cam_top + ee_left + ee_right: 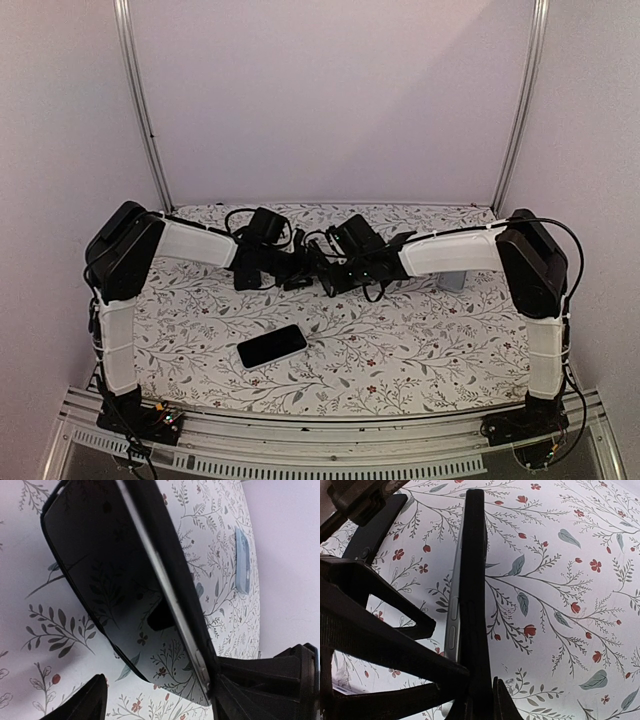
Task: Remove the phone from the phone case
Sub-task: Pick up the phone from the center of the board.
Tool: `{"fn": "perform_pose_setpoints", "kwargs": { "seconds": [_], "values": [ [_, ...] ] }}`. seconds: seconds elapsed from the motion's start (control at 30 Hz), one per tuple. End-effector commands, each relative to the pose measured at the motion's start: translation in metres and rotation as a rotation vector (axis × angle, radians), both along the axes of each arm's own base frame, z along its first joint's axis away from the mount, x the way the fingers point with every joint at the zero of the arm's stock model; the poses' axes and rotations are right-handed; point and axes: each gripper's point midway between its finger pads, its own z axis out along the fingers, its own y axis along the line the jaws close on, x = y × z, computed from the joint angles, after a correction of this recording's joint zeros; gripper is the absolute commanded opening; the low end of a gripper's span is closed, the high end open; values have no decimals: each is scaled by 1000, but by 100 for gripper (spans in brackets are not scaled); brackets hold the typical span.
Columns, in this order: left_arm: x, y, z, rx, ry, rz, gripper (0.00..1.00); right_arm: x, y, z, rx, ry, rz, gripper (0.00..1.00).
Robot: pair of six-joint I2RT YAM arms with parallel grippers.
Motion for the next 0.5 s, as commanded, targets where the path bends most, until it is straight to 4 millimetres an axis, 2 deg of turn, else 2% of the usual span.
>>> {"fn": "perform_pose_setpoints", "kwargs": {
  "seconds": [0.0,0.3,0.47],
  "values": [
    [-9,2,-26,77,67,2,72,11,27,37,83,-102,17,0],
    [-16,14,-47,152,115,13,67,12,19,30,46,-108,-14,0],
    [-24,23,-48,165,115,19,61,14,15,34,43,-118,-29,0]
  ]
}}
